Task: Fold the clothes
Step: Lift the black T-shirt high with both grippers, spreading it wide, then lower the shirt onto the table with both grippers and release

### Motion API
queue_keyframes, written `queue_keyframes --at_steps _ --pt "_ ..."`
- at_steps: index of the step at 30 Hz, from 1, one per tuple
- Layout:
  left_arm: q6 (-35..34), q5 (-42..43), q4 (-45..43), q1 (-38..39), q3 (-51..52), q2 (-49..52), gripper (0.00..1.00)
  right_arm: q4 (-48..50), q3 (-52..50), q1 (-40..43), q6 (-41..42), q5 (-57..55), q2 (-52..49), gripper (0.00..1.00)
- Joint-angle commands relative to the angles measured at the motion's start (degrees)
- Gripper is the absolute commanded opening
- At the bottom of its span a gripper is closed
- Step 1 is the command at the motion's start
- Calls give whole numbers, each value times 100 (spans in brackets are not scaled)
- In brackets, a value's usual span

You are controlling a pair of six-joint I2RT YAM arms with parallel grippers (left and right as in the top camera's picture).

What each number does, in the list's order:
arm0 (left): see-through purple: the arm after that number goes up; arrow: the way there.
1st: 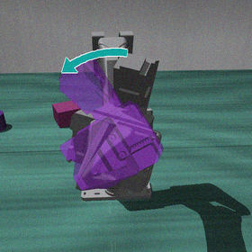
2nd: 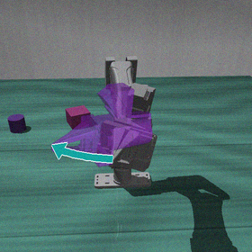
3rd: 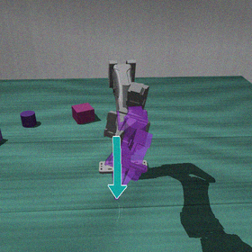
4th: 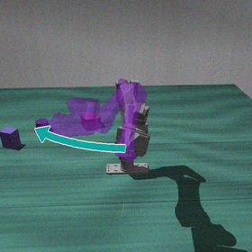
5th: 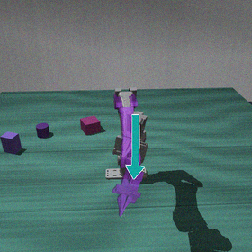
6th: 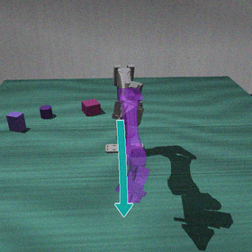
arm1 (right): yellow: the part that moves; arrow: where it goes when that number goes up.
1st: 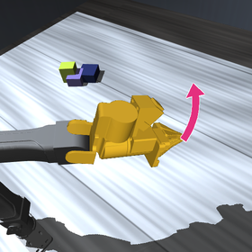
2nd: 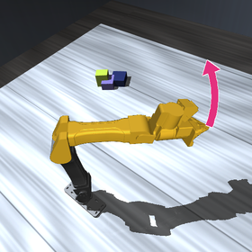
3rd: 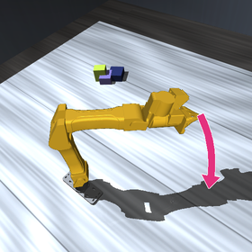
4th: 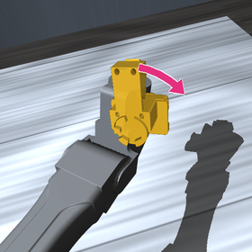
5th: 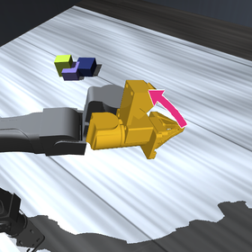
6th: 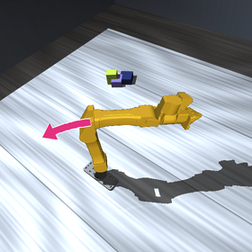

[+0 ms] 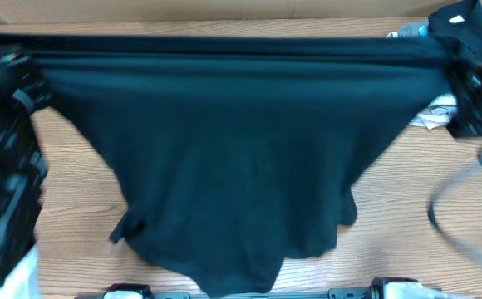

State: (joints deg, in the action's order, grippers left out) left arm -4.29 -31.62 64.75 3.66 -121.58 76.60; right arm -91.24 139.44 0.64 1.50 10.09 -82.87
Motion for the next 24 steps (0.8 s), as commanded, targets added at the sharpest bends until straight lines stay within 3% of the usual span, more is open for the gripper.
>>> queue_keyframes --at_steps 1,14,24 --pt "-46 -1141 35 -146 52 619 4 -94 -33 136 2 -992 -643 4" --pt "-540 -688 -577 -151 52 3362 4 820 -33 133 -39 -852 -3445 4" --pt "-538 -236 -2216 -151 52 5508 4 2452 -37 116 -2 -730 -5049 4"
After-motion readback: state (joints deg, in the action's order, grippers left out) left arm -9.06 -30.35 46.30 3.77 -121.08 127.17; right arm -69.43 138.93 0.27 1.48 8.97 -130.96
